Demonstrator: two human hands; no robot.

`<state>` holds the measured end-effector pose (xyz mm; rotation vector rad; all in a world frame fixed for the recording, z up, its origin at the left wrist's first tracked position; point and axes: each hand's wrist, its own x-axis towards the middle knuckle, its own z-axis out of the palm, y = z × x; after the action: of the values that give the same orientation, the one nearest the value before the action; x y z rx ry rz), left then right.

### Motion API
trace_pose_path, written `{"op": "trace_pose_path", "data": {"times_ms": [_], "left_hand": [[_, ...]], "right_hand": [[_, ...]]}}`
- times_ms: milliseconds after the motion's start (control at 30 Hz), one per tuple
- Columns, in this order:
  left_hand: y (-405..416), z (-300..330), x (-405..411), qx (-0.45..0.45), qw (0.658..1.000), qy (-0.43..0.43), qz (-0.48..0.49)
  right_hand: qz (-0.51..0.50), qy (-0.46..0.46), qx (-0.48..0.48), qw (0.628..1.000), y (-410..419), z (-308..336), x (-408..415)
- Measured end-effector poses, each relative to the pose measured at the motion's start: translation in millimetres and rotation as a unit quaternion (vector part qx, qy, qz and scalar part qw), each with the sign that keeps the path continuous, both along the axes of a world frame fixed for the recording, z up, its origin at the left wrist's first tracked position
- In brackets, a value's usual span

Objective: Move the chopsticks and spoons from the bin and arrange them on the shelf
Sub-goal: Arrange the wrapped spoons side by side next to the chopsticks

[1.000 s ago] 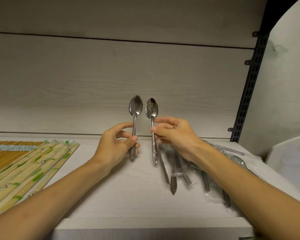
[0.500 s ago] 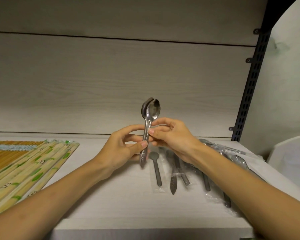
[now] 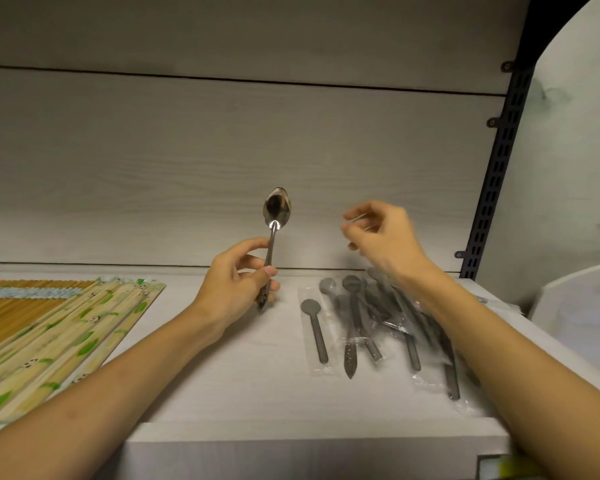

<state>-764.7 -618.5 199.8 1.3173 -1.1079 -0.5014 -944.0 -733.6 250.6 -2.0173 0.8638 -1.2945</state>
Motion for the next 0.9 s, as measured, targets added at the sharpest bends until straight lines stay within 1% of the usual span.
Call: {"op": "trace_pose_path", "data": {"times_ms": [67, 133, 200, 267, 333, 400, 467, 600, 633, 667, 733, 767, 833, 900], "left_hand": [[0, 1, 0, 0.003, 1.000, 0.003, 0.000], [0, 0, -2, 0.008, 1.000, 0.002, -0.009], [0, 0, -5, 0.014, 1.000, 0.003, -0.026], [0, 1, -9, 0.015, 0.999, 0.010, -0.045], [0, 0, -12, 0.015, 0.998, 0.010, -0.066], [1, -1, -14, 0.017, 0.996, 0.008, -0.087], [1, -2, -16, 0.018, 0.994, 0.007, -0.107], [2, -5, -20, 0.020, 0.990, 0.018, -0.137], [2, -5, -20, 0.020, 0.989, 0.015, -0.144], [3, -6, -19, 0.021, 0.989, 0.010, -0.148], [3, -7, -18, 0.023, 0.988, 0.006, -0.149], [4, -7, -17, 0.025, 0.989, 0.007, -0.148], [4, -8, -15, 0.028, 0.989, 0.011, -0.145], [6, -7, -16, 0.027, 0.989, 0.011, -0.144]], "right_hand": [[-0.035, 0.061, -0.024, 0.997, -2, 6, -16], [-0.033, 0.176, -0.039, 0.983, 2, 5, -31], [-0.026, 0.287, -0.070, 0.955, 15, 1, -40], [-0.030, 0.382, -0.107, 0.917, 29, -5, -45], [-0.033, 0.454, -0.140, 0.879, 42, -12, -47], [-0.030, 0.493, -0.176, 0.852, 50, -24, -46], [-0.021, 0.512, -0.180, 0.839, 55, -35, -44], [0.007, 0.559, -0.130, 0.819, 54, -46, -30], [0.021, 0.552, -0.132, 0.823, 52, -47, -28], [0.041, 0.527, -0.138, 0.838, 51, -47, -27], [0.086, 0.436, -0.149, 0.883, 51, -43, -32], [0.092, 0.398, -0.155, 0.899, 52, -39, -39], [0.056, 0.370, -0.168, 0.912, 54, -28, -61], [0.001, 0.387, -0.159, 0.908, 52, -19, -92]]}}
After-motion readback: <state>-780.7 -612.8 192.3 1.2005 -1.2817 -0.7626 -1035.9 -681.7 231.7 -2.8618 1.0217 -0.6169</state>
